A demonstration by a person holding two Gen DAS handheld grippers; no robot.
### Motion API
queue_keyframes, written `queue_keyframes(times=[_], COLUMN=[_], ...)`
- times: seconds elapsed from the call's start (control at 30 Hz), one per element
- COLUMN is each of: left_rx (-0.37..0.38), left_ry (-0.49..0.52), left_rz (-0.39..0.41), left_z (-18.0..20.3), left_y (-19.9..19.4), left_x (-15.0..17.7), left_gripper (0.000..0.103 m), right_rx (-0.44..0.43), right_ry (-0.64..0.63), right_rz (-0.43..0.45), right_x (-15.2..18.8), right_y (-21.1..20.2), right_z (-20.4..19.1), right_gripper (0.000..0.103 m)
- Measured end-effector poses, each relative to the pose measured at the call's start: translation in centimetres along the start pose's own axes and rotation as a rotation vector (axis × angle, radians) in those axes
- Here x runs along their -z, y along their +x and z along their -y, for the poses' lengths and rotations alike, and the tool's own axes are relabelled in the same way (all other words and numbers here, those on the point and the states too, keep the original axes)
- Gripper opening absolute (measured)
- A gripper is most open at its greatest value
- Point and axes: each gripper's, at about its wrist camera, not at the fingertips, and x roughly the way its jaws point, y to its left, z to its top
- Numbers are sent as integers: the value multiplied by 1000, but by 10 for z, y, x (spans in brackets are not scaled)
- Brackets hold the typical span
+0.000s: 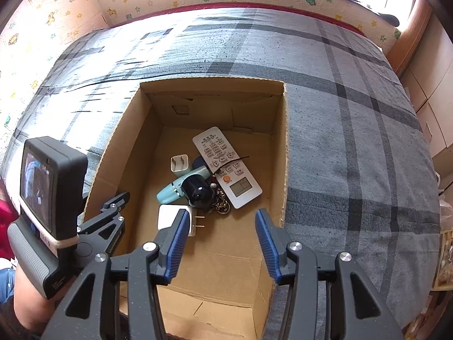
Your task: Organize rigid objects
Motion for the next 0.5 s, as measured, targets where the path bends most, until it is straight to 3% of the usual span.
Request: queue_keyframes(times=[0.07, 0.17, 0.23, 0.33, 0.5], left_rx=[-3, -9, -15, -21, -26], left_ry=[2, 4, 5, 8, 12], left_rz=[0, 0, 0, 2, 2], left_z=[1, 3, 3, 4, 7], left_y=[-1, -1, -1, -1, -3], left_x=[0, 0, 0, 0, 0], left_gripper=[14, 15, 16, 17, 17], right_rx=[7, 27, 42, 67, 65], right_ry=[5, 13, 11, 25, 59], right_rz=[11, 27, 39, 62, 81], right_x=[5, 13, 17, 21, 25], right_y=[-7, -16, -21, -29, -40], right_z=[3, 7, 8, 12, 21], right_gripper=[54, 65, 84, 102, 103])
